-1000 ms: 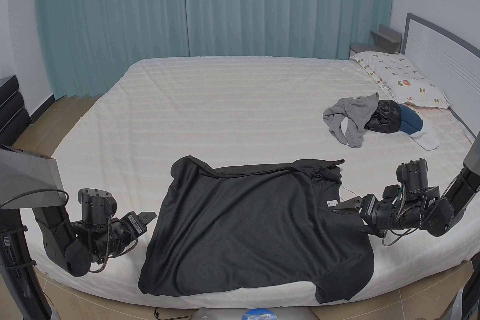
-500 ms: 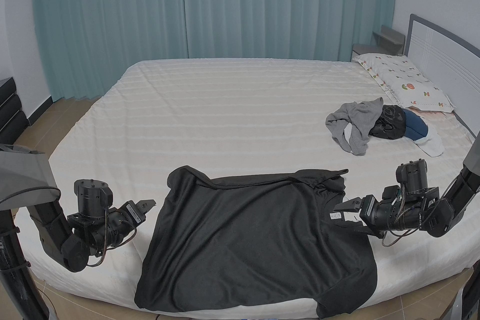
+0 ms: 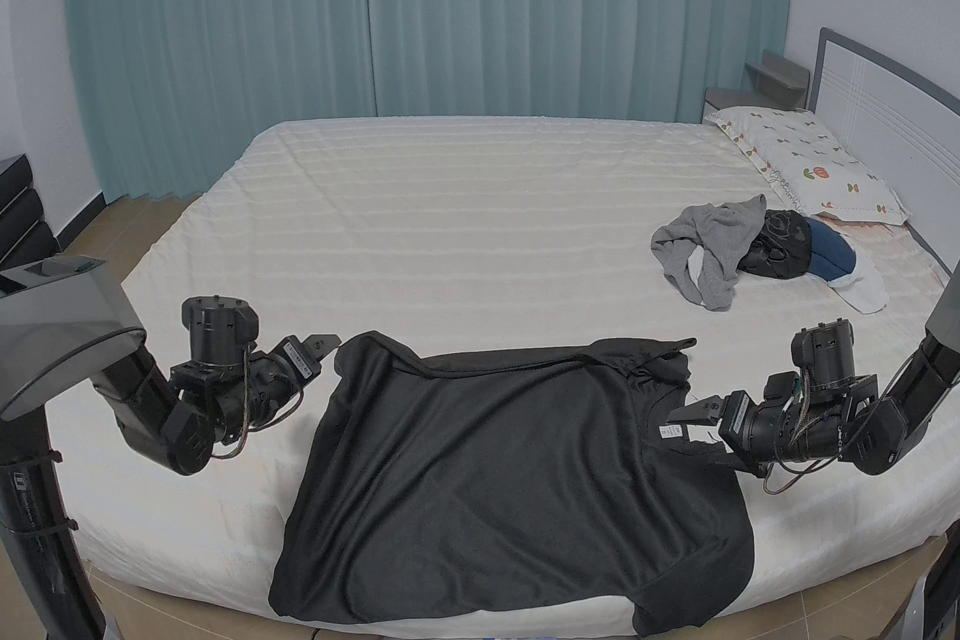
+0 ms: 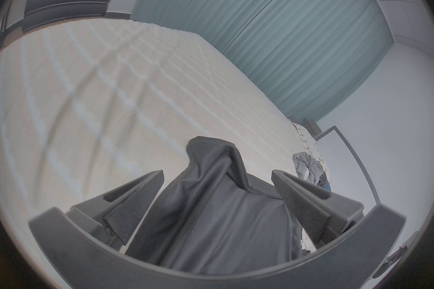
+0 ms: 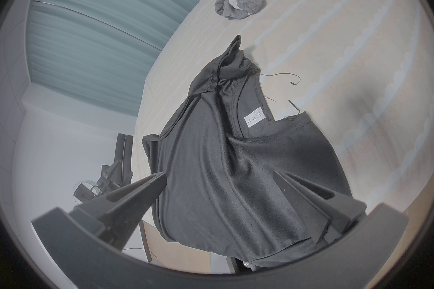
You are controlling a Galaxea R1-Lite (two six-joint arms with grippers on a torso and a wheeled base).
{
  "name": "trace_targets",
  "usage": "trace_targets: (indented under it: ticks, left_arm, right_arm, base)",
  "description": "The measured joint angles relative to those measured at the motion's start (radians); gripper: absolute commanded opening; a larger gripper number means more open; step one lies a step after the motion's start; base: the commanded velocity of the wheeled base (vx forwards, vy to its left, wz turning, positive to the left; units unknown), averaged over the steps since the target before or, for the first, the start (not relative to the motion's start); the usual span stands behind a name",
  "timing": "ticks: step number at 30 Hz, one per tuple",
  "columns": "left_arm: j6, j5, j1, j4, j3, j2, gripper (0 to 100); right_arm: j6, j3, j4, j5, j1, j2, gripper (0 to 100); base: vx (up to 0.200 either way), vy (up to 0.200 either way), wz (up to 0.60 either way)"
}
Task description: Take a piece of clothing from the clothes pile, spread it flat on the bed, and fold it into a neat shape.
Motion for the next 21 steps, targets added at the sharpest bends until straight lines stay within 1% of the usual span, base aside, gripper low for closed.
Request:
trace_targets:
  ticks: [4, 10, 14, 16, 17, 21]
  left_arm:
    - [0.000, -0.033, 0.001, 0.082, -0.138, 0.064, 100]
    - [-0.007, -0.054, 0.013, 0.179, -0.351, 0.176, 100]
    - [-0.020, -0.061, 0.024, 0.222, -0.468, 0.264, 100]
    - [-0.023, -0.063, 0.026, 0.238, -0.495, 0.291, 100]
    - [-0.025, -0.063, 0.028, 0.243, -0.513, 0.310, 0]
    - [-0.027, -0.063, 0.032, 0.248, -0.551, 0.356, 0]
  right_arm:
    - [0.000, 0.002, 0.000, 0.000, 0.000, 0.001, 100]
    - [0.000, 0.006, 0.000, 0.001, 0.000, 0.002, 100]
    - [0.000, 0.005, 0.000, 0.004, -0.001, 0.003, 100]
    - [0.000, 0.003, 0.000, 0.007, -0.002, 0.005, 100]
    - [0.000, 0.002, 0.000, 0.008, -0.002, 0.007, 100]
    - [0.000, -0.003, -0.002, 0.008, -0.004, 0.017, 100]
  base:
    - [0.000, 0.000, 0.00]
    - [0.000, 0.000, 0.00]
    - [0.000, 0.000, 0.00]
    - [0.000, 0.000, 0.00]
    - [0.000, 0.000, 0.00]
    - [0.000, 0.000, 0.00]
